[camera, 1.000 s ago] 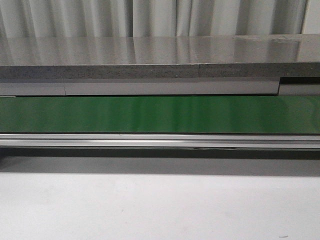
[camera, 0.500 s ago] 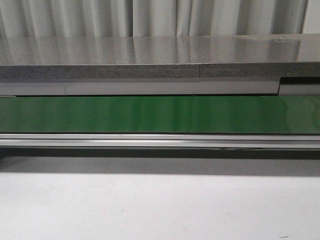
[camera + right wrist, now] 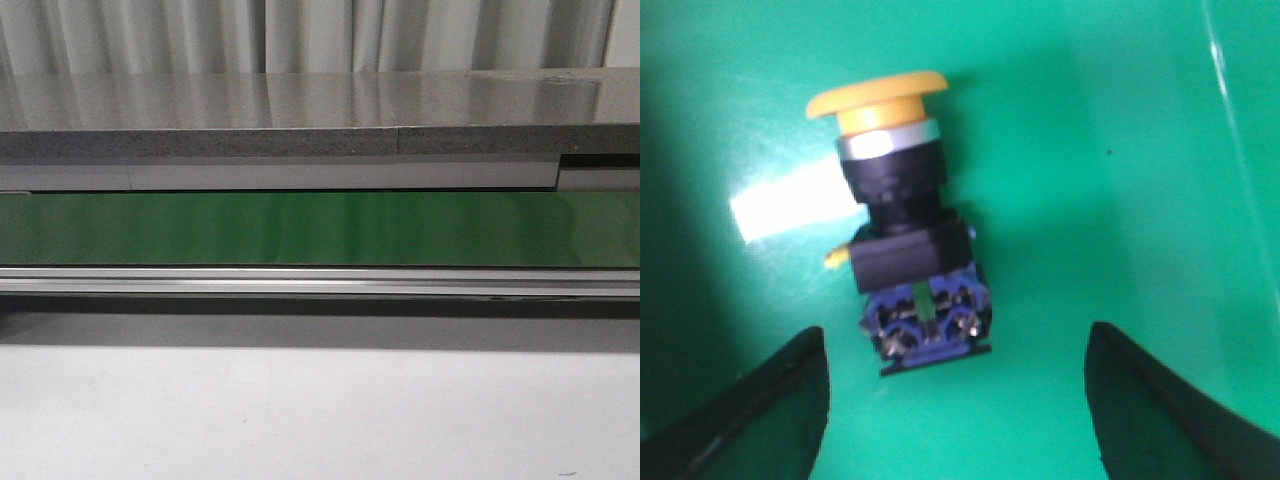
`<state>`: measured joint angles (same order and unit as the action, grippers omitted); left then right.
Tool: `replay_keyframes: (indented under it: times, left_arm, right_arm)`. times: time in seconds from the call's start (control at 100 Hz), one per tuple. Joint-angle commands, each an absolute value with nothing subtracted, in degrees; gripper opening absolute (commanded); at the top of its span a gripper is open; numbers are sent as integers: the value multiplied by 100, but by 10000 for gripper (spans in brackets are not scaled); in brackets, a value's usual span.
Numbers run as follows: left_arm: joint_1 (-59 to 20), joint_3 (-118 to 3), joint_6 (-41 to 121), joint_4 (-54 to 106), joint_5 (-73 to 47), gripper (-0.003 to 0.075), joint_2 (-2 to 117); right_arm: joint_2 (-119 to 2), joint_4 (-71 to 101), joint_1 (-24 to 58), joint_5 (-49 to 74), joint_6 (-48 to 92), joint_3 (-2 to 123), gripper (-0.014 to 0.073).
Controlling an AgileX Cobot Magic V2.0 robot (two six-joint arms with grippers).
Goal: Move button from right to left
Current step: 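Lift the button with the right gripper and set it on the belt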
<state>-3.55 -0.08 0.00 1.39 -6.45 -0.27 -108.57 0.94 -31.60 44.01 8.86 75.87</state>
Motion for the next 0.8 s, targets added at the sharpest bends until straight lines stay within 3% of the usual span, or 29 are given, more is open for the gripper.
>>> replay_keyframes:
  times: [0.0, 0.25, 0.42, 0.52, 0.79]
  left_arm:
    - [-359, 245, 0, 171, -212, -20, -206]
    - [-359, 245, 0, 171, -212, -20, -206]
    - [-359, 245, 0, 171, -212, -20, -206]
    - [-359, 245, 0, 171, -212, -20, -206]
    - [-359, 245, 0, 171, -212, -20, -206]
  right_arm:
    - [-10742, 158, -3203, 4284, 992, 7842, 539]
    - [-11159, 421, -3203, 4293, 998, 8158, 512]
    - [-11294, 448, -3203, 4255, 998, 8170, 238]
    - [-11287, 466, -3203, 4252, 978, 8170, 136]
    - [-10669, 598, -3146, 4451, 929, 8182, 123]
